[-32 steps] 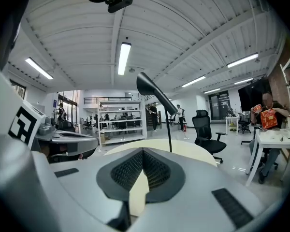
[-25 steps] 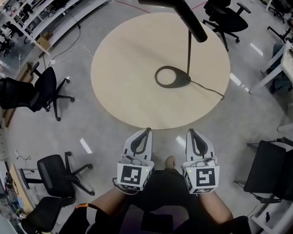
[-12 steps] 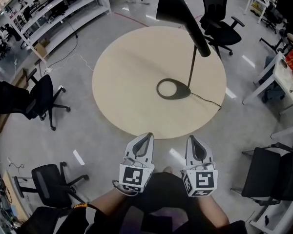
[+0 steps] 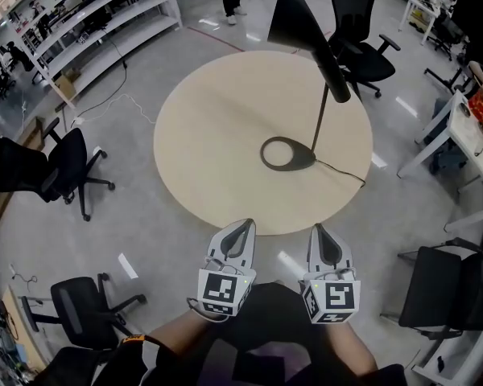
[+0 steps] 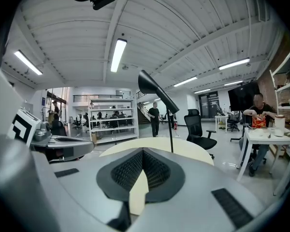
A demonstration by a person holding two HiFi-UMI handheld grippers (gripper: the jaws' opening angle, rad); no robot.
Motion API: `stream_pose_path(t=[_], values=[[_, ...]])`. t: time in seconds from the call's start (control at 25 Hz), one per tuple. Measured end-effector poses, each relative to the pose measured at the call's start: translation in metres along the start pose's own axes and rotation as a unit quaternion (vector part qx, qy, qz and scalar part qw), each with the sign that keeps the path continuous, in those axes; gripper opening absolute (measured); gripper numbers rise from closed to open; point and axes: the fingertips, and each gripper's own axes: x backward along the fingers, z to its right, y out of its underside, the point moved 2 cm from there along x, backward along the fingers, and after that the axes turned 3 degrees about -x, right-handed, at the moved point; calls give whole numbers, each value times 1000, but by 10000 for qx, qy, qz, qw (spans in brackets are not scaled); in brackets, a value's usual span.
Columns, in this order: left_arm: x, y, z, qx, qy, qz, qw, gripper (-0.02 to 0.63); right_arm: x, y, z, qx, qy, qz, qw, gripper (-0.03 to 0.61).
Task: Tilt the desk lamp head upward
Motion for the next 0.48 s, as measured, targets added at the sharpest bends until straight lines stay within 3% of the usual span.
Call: stream_pose_path(t=[0.48], values=[[-4,2,-4,1,-59,-16,10000,48,-6,1,1,-60,-38,27,10000,9]])
